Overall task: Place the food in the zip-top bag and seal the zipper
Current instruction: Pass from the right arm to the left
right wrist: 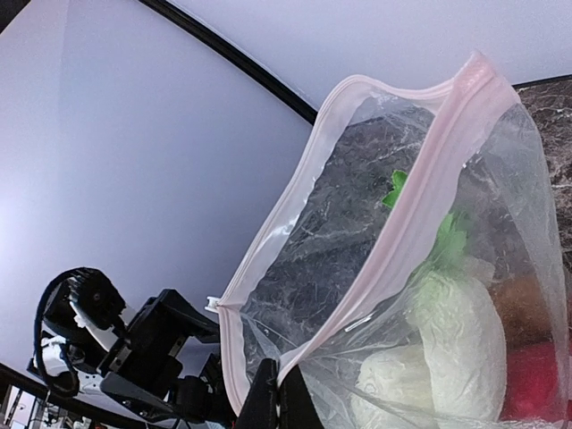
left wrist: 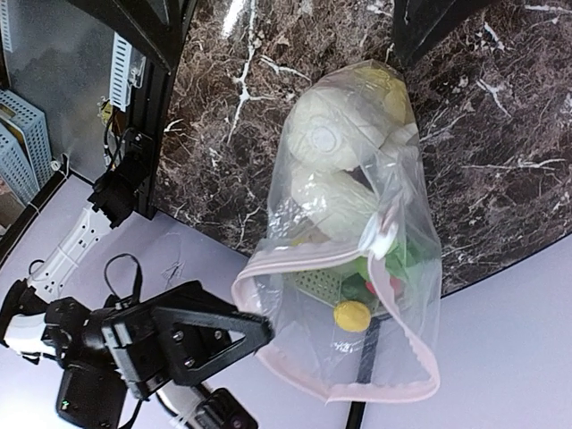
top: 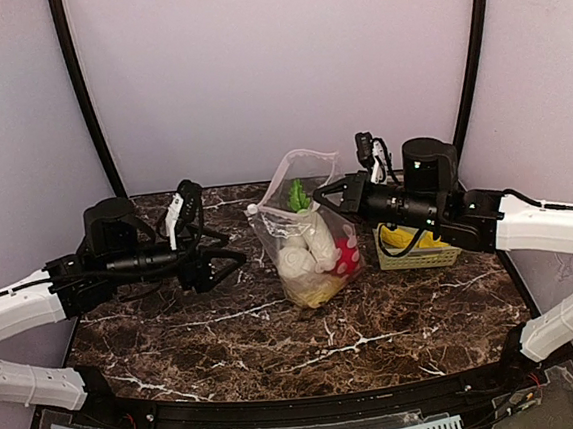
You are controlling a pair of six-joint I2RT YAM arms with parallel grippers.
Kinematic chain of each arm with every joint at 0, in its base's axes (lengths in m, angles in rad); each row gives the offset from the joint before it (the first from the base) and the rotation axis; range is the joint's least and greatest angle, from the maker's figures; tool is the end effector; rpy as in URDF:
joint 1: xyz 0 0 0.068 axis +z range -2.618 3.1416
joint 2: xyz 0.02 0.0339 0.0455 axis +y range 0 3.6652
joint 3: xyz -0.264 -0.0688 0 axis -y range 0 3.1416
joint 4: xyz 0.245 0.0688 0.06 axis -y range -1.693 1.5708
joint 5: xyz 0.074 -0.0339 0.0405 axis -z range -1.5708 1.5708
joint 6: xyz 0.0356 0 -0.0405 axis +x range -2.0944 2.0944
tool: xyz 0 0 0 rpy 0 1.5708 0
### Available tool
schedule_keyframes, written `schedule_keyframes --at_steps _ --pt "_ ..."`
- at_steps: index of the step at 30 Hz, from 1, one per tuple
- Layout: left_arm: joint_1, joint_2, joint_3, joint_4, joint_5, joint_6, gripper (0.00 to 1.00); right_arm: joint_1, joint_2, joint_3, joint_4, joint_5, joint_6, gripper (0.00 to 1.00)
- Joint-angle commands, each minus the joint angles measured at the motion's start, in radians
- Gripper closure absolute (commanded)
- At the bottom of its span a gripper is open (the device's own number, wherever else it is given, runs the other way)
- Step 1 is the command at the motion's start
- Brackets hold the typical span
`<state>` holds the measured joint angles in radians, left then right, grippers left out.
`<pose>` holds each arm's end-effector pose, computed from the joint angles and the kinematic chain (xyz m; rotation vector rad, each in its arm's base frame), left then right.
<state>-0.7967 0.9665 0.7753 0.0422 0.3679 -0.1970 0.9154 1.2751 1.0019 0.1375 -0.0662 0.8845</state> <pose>0.1502 -0.1720 0.3272 0.8087 1.6376 -1.0351 0.1832 0.2422 0.3429 -0.0849 1.9136 1.3483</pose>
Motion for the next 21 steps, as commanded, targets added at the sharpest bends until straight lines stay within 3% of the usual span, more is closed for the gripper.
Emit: schedule_keyframes --at_steps 1,7,12,21 --pt "-0.012 0.065 -0.034 0.184 -0.036 -0.032 0.20 0.008 -0.008 0.033 0.082 0.007 0.022 1.00" --pt "-0.013 0.164 -0.014 0.280 -0.060 -0.020 0.31 0.008 -0.021 0.022 0.078 -0.005 0.032 1.00" --pt "-0.012 0.229 0.019 0.269 -0.162 -0.019 0.37 0.009 -0.025 0.012 0.080 -0.015 0.040 1.00" --pt "-0.012 0.268 0.034 0.356 -0.154 -0.042 0.53 0.012 -0.022 0.010 0.077 -0.020 0.043 1.00"
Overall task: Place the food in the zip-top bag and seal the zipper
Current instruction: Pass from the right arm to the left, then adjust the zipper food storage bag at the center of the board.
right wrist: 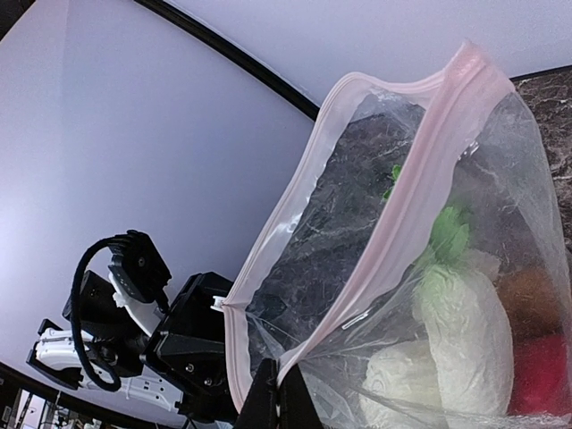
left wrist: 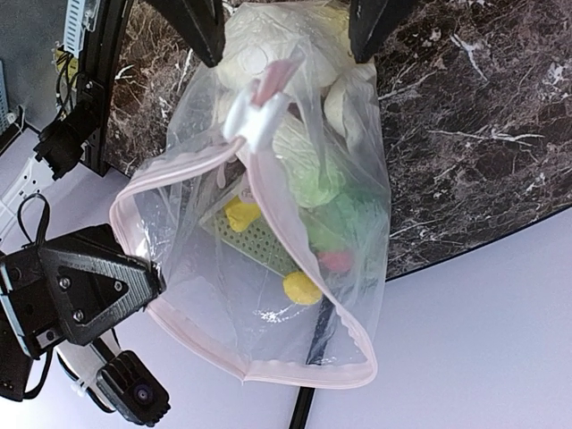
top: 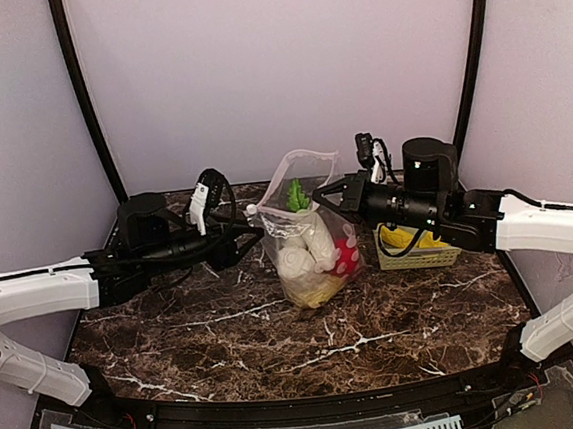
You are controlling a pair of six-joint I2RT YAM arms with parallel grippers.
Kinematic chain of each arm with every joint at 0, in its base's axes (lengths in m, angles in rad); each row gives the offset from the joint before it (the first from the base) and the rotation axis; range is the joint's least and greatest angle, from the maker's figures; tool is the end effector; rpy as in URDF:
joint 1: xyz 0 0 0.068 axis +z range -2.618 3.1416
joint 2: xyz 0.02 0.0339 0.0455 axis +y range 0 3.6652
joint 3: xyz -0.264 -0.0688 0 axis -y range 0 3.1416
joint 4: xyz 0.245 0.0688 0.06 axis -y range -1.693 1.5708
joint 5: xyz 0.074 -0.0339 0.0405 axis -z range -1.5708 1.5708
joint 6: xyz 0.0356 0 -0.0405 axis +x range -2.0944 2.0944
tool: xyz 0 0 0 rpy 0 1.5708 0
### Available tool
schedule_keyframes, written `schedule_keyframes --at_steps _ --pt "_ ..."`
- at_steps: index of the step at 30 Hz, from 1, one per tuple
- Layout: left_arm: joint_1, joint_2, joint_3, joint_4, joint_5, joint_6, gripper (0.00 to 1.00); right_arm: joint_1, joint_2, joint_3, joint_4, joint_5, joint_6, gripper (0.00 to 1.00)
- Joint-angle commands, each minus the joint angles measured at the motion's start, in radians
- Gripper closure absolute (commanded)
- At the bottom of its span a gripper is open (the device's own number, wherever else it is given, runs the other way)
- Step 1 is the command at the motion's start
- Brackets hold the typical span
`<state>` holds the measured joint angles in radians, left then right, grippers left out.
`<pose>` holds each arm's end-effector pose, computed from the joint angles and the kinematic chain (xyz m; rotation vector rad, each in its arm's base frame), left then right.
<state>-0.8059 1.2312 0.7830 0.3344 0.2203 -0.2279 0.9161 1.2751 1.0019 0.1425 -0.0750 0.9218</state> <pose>0.1931 -0.2124 0.2980 0.6707 1.6440 -0.9490 0.1828 0.2426 0.3434 -0.0577 1.9209 1.3831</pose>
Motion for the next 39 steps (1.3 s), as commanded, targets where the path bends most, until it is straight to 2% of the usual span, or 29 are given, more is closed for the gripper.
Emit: schedule_keyframes --at_steps 1,5,7,12,13,15,17,19,22,25,29,36,39 --pt "-0.003 0.005 0.028 0.072 -0.005 -0.014 0.55 0.012 -0.023 0.010 0.072 -0.010 0.006 1.00" --pt "-0.003 0.017 0.029 0.098 0.018 -0.024 0.61 0.012 -0.024 0.005 0.069 -0.006 0.008 1.00" --pt "-0.003 0.022 0.028 0.110 0.028 -0.027 0.69 0.012 -0.024 0.006 0.064 -0.003 0.006 1.00" --pt "-0.003 0.017 0.009 0.155 0.065 -0.029 0.97 0.013 -0.034 0.010 0.020 0.012 -0.016 1.00" --pt "-0.002 0.007 0.004 0.160 0.069 -0.028 0.99 0.013 -0.042 0.012 0.000 0.022 -0.036 1.00" --pt "-0.003 -0.015 -0.011 0.165 0.070 -0.024 0.99 0.013 -0.068 0.027 -0.075 0.064 -0.094 0.85" --pt "-0.004 -0.040 -0.027 0.159 0.070 -0.019 0.99 0.012 -0.098 0.065 -0.201 0.149 -0.177 0.61" --pt "-0.003 -0.059 -0.038 0.146 0.085 -0.014 0.99 0.011 -0.126 0.104 -0.336 0.247 -0.254 0.44" --pt "-0.003 -0.070 -0.037 0.113 0.110 -0.011 0.99 -0.018 -0.145 0.152 -0.488 0.320 -0.339 0.28" --pt "-0.003 -0.082 -0.037 0.096 0.118 -0.014 0.99 -0.086 -0.159 0.153 -0.534 0.228 -0.411 0.22" --pt "-0.003 -0.095 -0.036 0.081 0.111 -0.024 0.99 -0.201 -0.151 0.130 -0.527 -0.010 -0.489 0.22" --pt "-0.002 -0.105 -0.036 0.047 0.105 -0.035 0.99 -0.338 -0.146 0.089 -0.420 -0.269 -0.538 0.42" --pt "-0.002 -0.110 -0.037 0.035 0.100 -0.037 0.99 -0.393 -0.134 0.084 -0.382 -0.373 -0.585 0.46"
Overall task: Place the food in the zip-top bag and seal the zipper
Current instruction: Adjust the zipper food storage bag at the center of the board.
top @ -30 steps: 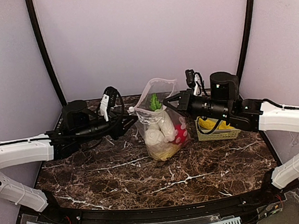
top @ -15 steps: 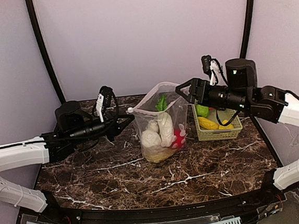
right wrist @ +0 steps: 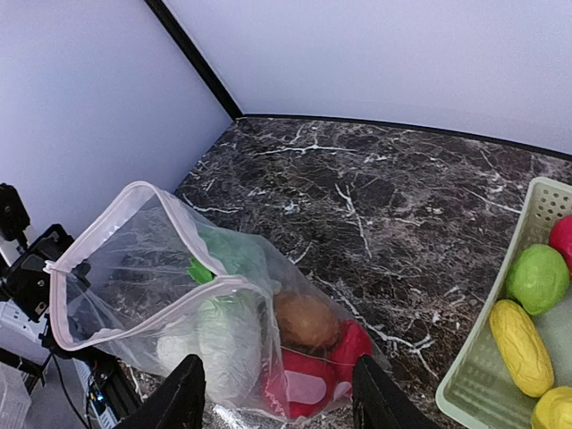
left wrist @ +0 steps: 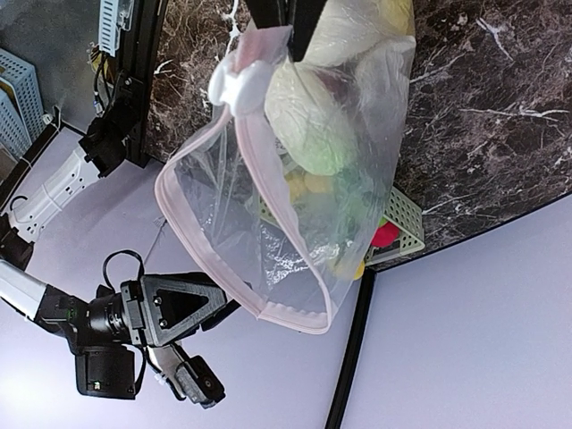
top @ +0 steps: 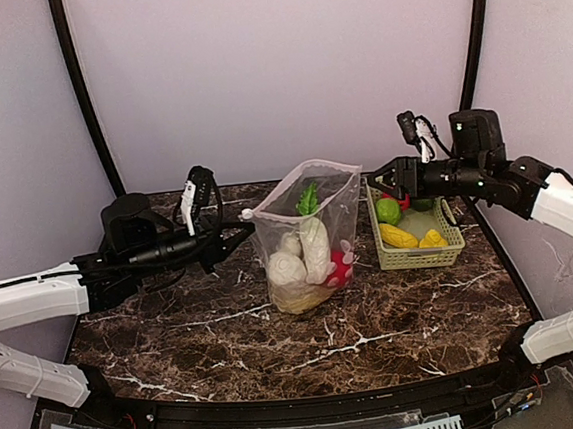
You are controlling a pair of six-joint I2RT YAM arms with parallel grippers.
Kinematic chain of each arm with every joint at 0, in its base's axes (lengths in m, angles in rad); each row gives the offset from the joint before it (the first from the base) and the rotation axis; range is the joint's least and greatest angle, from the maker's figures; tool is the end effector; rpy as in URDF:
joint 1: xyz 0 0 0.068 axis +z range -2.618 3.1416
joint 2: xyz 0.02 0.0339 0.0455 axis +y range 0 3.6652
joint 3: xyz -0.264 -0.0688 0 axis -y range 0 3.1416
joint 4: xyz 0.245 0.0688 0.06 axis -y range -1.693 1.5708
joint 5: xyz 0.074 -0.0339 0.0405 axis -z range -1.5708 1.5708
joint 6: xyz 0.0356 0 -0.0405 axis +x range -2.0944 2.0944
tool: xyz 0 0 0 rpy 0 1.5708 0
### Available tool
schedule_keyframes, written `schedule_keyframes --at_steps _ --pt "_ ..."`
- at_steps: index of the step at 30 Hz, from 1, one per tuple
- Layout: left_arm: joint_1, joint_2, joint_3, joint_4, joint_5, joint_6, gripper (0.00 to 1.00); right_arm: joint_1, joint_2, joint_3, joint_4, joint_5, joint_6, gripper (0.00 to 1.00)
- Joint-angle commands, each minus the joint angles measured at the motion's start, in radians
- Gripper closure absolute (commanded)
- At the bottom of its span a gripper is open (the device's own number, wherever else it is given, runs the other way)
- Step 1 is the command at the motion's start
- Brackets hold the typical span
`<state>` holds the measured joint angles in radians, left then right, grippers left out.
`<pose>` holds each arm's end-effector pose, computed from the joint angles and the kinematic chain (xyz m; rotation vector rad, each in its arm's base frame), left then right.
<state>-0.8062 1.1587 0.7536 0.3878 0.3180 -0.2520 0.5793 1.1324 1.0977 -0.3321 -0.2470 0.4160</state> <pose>0.1795 -0.2032 0.3121 0.7116 1.5376 -1.0619 0.2096 0.1475 0.3651 -0.3376 2.0058 0.8858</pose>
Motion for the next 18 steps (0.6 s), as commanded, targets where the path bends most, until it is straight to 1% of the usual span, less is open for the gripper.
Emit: schedule_keyframes --at_steps 1,6,11,15,18 --pt "-0.002 -0.040 -0.007 -0.022 -0.001 -0.014 0.99 -0.074 0.012 -0.013 0.100 -0.235 -0.098 0.47" --pt "-0.002 -0.046 0.003 -0.052 -0.008 -0.012 0.99 -0.138 0.052 -0.011 0.125 -0.368 -0.208 0.50" --pt "-0.002 -0.058 0.008 -0.074 -0.019 -0.014 0.99 -0.166 0.108 -0.006 0.173 -0.508 -0.292 0.51" --pt "-0.001 -0.060 0.015 -0.087 -0.027 -0.016 0.99 -0.167 0.165 0.013 0.206 -0.595 -0.313 0.53" --pt "-0.001 -0.055 0.018 -0.091 -0.026 -0.015 0.99 -0.165 0.204 0.030 0.228 -0.641 -0.322 0.57"
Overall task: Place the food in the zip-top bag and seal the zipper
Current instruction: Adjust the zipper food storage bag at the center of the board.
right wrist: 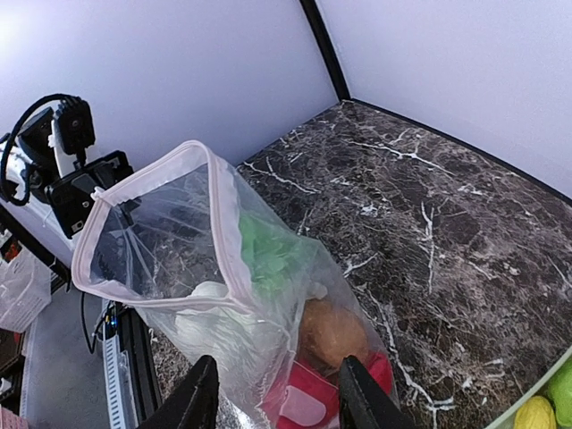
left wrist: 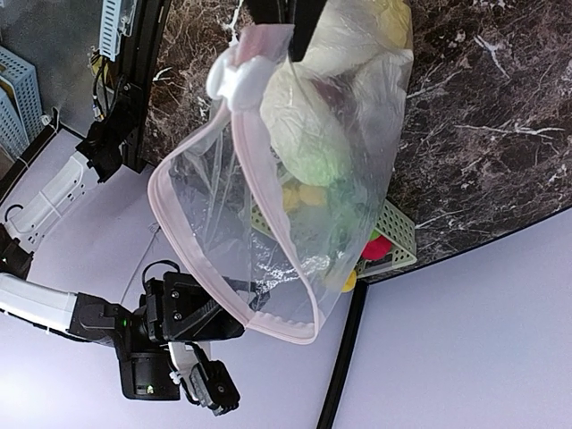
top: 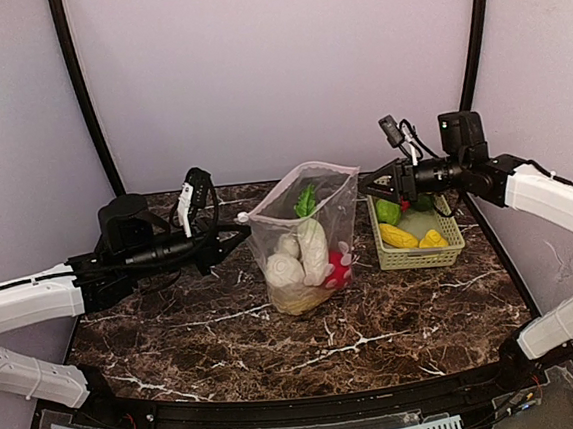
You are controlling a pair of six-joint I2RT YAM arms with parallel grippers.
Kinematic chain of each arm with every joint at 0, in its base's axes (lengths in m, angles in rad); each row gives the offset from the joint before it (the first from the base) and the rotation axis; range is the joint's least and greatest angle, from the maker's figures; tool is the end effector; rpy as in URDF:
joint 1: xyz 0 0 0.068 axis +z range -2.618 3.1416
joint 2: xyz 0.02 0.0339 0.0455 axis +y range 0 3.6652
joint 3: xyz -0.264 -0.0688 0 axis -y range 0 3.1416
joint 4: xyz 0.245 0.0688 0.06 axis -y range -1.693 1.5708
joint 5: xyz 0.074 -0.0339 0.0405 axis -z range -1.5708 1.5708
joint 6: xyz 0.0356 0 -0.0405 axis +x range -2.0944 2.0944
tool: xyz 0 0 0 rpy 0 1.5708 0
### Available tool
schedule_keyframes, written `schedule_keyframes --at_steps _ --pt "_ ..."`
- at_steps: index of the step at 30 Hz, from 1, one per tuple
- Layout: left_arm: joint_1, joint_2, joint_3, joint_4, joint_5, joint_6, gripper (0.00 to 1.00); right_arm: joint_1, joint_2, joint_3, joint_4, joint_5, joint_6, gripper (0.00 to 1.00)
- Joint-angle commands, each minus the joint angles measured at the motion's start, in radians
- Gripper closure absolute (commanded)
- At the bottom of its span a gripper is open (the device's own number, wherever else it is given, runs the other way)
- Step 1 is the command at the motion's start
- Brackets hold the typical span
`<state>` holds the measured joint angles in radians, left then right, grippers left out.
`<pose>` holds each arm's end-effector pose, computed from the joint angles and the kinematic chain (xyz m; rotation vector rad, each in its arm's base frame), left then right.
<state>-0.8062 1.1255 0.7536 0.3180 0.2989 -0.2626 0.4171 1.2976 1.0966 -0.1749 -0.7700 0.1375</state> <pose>0.1753 -0.1979 0.3128 0.6955 1.5849 -1.0489 0.2582 0.1415 0.3410 -0.7933 1.8311 1.1081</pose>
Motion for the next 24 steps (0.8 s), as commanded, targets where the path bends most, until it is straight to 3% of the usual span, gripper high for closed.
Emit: schedule_keyframes --at_steps 1,6,10,15,24 --pt "-0.001 -0.022 0.020 -0.022 -0.006 -0.006 0.99 -0.004 0.051 0.033 0.077 -0.125 -0.047 0.58" --pt "0.003 -0.020 0.023 -0.028 -0.007 -0.012 0.99 -0.003 0.092 0.054 0.102 -0.193 -0.043 0.72" --pt "0.005 -0.022 0.033 -0.039 0.002 -0.023 0.99 -0.003 0.095 0.057 0.123 -0.197 -0.042 0.77" --pt "0.007 -0.023 0.048 -0.054 0.011 -0.039 0.99 -0.003 0.089 0.064 0.125 -0.225 -0.031 1.00" --pt "0.021 -0.197 0.047 -0.120 -0.108 -0.097 0.99 0.034 -0.160 -0.019 0.060 -0.112 0.026 1.00"
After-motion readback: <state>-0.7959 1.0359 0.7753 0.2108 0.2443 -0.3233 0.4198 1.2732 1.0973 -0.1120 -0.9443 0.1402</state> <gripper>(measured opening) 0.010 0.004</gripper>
